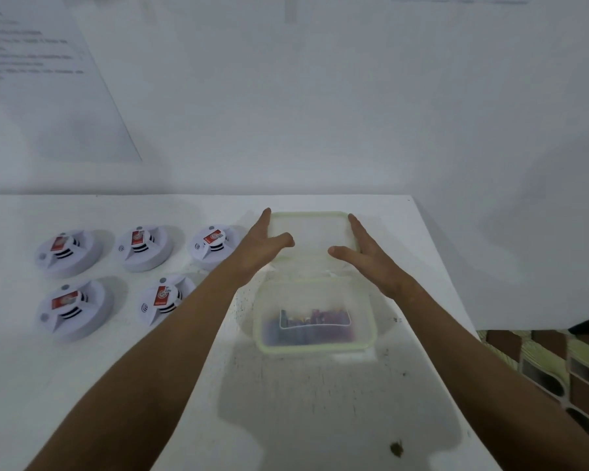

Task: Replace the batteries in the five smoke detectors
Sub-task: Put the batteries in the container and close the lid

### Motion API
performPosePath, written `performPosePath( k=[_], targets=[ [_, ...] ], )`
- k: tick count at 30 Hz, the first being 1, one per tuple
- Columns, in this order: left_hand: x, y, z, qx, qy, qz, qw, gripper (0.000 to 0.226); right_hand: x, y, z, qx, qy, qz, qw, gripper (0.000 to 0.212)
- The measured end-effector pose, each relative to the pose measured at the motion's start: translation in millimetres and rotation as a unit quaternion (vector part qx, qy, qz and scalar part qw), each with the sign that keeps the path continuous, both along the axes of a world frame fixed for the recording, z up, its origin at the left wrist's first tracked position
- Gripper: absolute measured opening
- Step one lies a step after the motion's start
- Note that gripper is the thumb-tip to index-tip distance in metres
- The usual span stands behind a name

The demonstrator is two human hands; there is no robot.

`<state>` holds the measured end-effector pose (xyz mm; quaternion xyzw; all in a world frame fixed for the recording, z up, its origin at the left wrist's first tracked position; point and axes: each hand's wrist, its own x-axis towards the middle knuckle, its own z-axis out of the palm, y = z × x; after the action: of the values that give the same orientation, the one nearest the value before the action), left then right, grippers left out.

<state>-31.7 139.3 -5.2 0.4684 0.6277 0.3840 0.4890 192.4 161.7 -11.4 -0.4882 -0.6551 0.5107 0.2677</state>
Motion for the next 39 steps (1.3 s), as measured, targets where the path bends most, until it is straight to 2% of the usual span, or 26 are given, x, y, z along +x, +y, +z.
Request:
performPosePath(
  k=[5, 9, 14, 16, 19, 23, 33, 39],
  targets=[
    [-0.4, -12.9, -2.4, 0.019, 0.054, 0.013, 0.998, 0.088, 4.6, -8.8, 3.4, -0.012, -0.027, 0.032, 0.999, 0.089],
    [4.3, -31.5, -0.2, 0.045, 0.09, 0.044, 0.994, 0.084, 12.9, -21.9, 8.5, 0.001, -0.059, 0.008, 0.998, 0.09],
    [16.7, -113.6, -6.0, 0.11, 0.12, 0.051, 0.985, 0.071, 31.5, -85.0, -7.1, 0.055, -0.074, 0.007, 0.996, 0.095],
    [23.5, -146.9, -11.2, 0.118, 0.154, 0.035, 0.98, 0.078, 34.8, -111.5, -14.6, 0.068, -0.081, 0.02, 0.994, 0.093],
    [32.4, -173.9, -21.7, 0.108, 0.178, 0.002, 0.978, 0.103, 32.1, -135.9, -20.5, 0.071, -0.084, 0.031, 0.993, 0.098],
    [37.9, -168.8, -29.0, 0.123, 0.183, 0.011, 0.975, 0.114, 25.2, -138.4, -22.4, 0.073, -0.068, 0.017, 0.995, 0.103],
    [39.5, -152.9, -25.7, 0.122, 0.199, 0.023, 0.972, 0.111, 24.2, -122.2, -20.2, 0.068, -0.063, 0.015, 0.996, 0.104],
    [34.7, -142.9, -32.0, 0.104, 0.222, 0.02, 0.969, 0.119, 21.1, -116.3, -21.4, 0.064, -0.075, 0.021, 0.995, 0.103]
  ],
)
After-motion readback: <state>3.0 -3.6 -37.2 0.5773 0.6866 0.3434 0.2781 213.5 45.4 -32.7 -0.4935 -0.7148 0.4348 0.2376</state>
